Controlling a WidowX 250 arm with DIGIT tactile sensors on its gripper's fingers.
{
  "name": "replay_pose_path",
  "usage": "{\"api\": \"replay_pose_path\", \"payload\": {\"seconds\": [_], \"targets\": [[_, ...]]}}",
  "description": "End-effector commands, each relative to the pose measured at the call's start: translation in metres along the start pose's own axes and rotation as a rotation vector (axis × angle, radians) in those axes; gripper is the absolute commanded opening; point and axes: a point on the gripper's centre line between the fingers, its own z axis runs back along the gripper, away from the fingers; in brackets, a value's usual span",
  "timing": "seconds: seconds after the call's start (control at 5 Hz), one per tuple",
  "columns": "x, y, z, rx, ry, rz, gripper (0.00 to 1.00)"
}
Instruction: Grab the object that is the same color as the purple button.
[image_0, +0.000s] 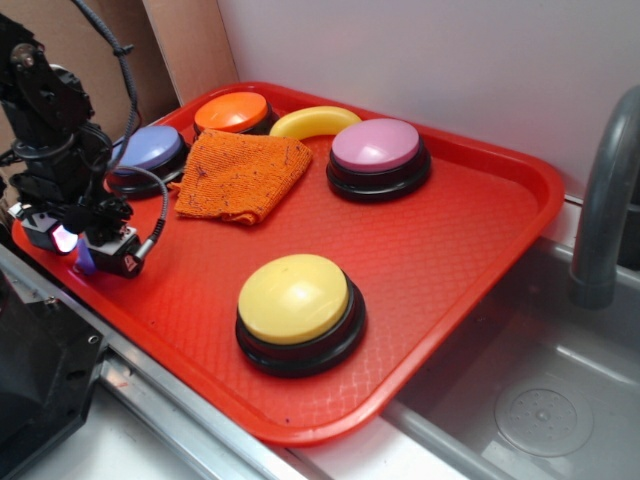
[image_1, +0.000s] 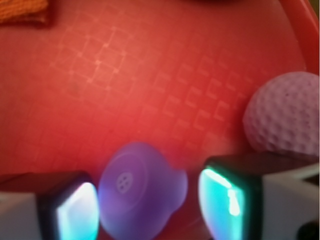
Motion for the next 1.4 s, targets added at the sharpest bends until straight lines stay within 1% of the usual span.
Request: {"api": "replay_pose_path", "payload": {"seconds": [0.0, 0.2, 0.4, 0.6, 0.8, 1.0, 1.2], "targets": [[0.005, 0.003, 0.015, -0.021, -0.036, 0.028, 0.0], [0.015, -0.001, 0.049, -0.078, -0.033, 0.084, 0.0], [0.032, -0.018, 0.102, -0.161, -0.038, 0.112, 0.0], [0.04, -0.033, 0.152, -0.167, -0.065, 0.078, 0.0], [0.047, -0.039, 0.186, -0.182, -0.098, 0.057, 0.0], [0.057, -0.041, 0.197, -0.186, -0.093, 0.024, 0.0], [0.057, -0.044, 0.202, -0.187, -0.098, -0.023, 0.0]]}}
